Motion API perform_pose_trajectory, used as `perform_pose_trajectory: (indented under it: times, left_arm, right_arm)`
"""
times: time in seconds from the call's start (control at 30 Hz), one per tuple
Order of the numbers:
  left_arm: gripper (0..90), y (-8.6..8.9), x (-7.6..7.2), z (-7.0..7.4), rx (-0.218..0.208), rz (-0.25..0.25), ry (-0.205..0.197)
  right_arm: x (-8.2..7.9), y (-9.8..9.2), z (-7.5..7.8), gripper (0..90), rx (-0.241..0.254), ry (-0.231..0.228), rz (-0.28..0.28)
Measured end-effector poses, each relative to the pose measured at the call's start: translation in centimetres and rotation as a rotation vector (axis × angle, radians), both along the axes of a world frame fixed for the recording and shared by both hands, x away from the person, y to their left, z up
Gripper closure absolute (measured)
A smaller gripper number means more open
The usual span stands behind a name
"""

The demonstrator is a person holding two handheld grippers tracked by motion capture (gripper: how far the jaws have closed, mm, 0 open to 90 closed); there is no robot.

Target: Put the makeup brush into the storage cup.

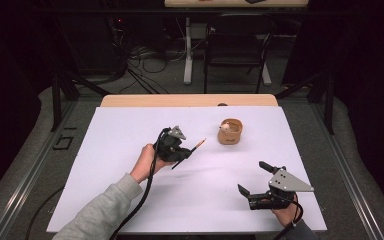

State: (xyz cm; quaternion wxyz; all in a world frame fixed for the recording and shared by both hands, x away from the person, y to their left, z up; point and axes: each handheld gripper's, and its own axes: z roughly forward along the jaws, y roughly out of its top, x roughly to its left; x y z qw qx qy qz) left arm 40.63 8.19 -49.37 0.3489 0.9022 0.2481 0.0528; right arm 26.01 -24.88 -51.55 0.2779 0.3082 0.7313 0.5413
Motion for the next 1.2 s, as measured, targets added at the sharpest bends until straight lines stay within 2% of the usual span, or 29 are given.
perform_pose_trajectory:
  times: [0.1, 0.13, 0.3, 0.33, 0.57, 0.7, 0.73, 0.8, 0.93, 1.17, 1.2]
  left_arm:
    - [83.5, 0.6, -0.3, -0.1, -0.046, 0.009, -0.016]
    - [83.5, 0.6, -0.3, -0.1, -0.046, 0.009, -0.016]
    - [83.5, 1.0, -0.9, -0.4, -0.099, 0.016, -0.034]
    - [83.5, 1.1, -1.0, -0.6, -0.122, 0.018, -0.04]
    - [83.5, 1.5, -1.3, -0.6, -0.159, 0.009, -0.065]
    - [83.5, 1.5, -1.4, -0.6, -0.172, 0.015, -0.076]
    - [83.5, 1.6, -1.5, -0.5, -0.186, 0.021, -0.077]
    - [83.5, 1.7, -1.6, -0.3, -0.189, 0.021, -0.082]
    - [83.5, 2.0, -1.9, 0.0, -0.219, 0.028, -0.102]
    - [83.5, 2.3, -2.4, 0.4, -0.261, 0.025, -0.13]
    - [83.4, 2.3, -2.5, 0.4, -0.27, 0.025, -0.136]
  right_arm:
    - [0.0, -0.1, 0.0, 0.0, -0.008, 0.011, 0.0]
    - [0.0, -0.1, 0.0, 0.0, -0.008, 0.011, 0.0]
    - [0.1, 0.0, 0.0, 0.0, -0.006, 0.008, -0.005]
    - [0.2, 0.0, -0.1, 0.0, -0.009, 0.009, -0.007]
    - [0.3, 0.2, -0.2, 0.0, -0.025, 0.015, -0.011]
    - [0.4, 0.2, -0.2, 0.0, -0.033, 0.019, -0.008]
    - [0.4, 0.1, -0.1, 0.0, -0.039, 0.022, -0.005]
    - [0.5, 0.1, -0.2, 0.0, -0.027, 0.014, -0.012]
    - [0.6, 0.0, -0.2, 0.0, -0.02, 0.021, -0.018]
    - [0.8, 0.6, -0.3, 0.0, -0.025, 0.023, 0.0]
    - [0.8, 0.5, -0.2, 0.0, -0.036, 0.035, 0.004]
